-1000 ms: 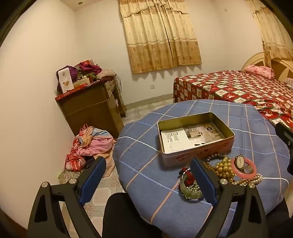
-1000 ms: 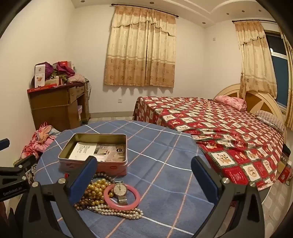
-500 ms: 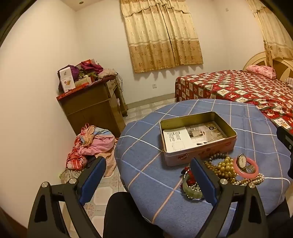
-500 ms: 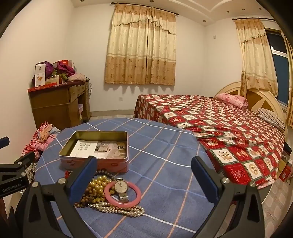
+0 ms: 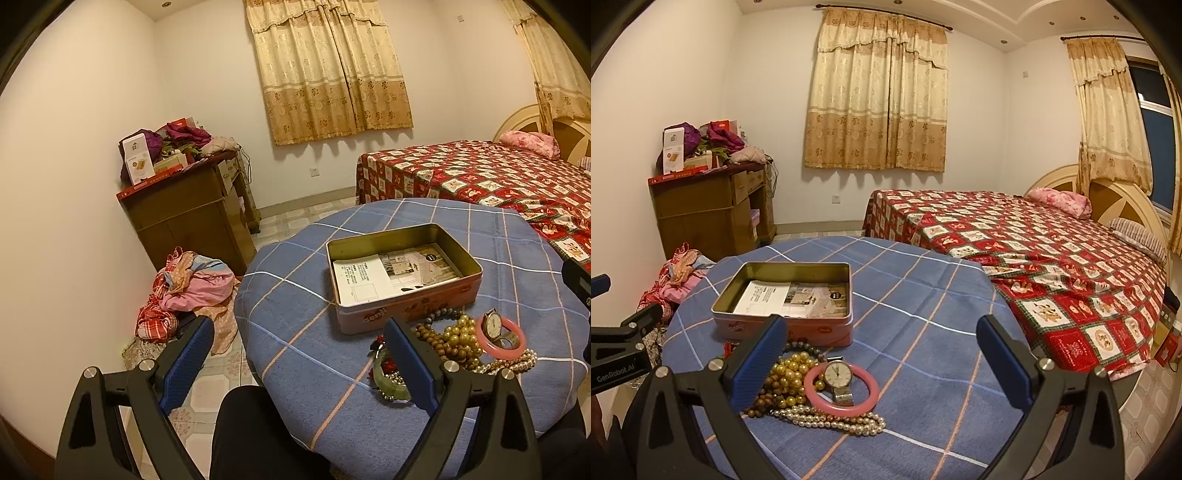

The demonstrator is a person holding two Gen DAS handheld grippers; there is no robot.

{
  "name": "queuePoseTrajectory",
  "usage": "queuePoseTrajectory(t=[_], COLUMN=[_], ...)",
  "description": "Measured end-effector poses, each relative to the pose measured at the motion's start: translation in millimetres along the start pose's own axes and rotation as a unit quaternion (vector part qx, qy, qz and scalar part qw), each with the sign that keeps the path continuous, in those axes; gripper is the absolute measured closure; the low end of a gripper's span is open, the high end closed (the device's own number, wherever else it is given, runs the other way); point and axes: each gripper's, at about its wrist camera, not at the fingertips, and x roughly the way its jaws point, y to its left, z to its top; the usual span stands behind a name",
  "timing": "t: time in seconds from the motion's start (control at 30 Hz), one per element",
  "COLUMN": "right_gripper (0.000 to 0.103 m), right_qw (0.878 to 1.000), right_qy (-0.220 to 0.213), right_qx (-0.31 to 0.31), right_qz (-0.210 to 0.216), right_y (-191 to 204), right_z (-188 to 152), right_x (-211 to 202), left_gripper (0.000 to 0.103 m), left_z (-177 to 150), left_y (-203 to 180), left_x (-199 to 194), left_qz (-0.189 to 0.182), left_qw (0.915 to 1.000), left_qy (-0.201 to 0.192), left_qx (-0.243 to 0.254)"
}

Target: Organize jewelry

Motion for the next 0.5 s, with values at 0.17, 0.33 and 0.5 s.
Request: queuePoseTrajectory(t=[0.17,0.33,0.5], right_gripper=[0.0,0.0,0.0], right_qw=[1.0,1.0,1.0], right_qy=[-0.001,0.0,0.0], right_qx=[0.001,0.002,0.003], right_qz=[0.0,0.0,0.001], right_y=[-1.0,-1.1,-1.3], right_z=[0.3,-0.9,-1.4], right_x=[0.0,0.4,0.5], left_gripper=[0.01,0.01,0.01], left_z=[1.0,-0.3,-1.4], left_y=[-0.4,-0.6,-1.3], left_x=[-0.2,0.4,1.3], left_qz=[0.0,0.002,0.004], left_qw=[1.0,1.0,1.0], left_qy=[0.001,0.001,0.003], left_qx=[0.0,0.0,0.0])
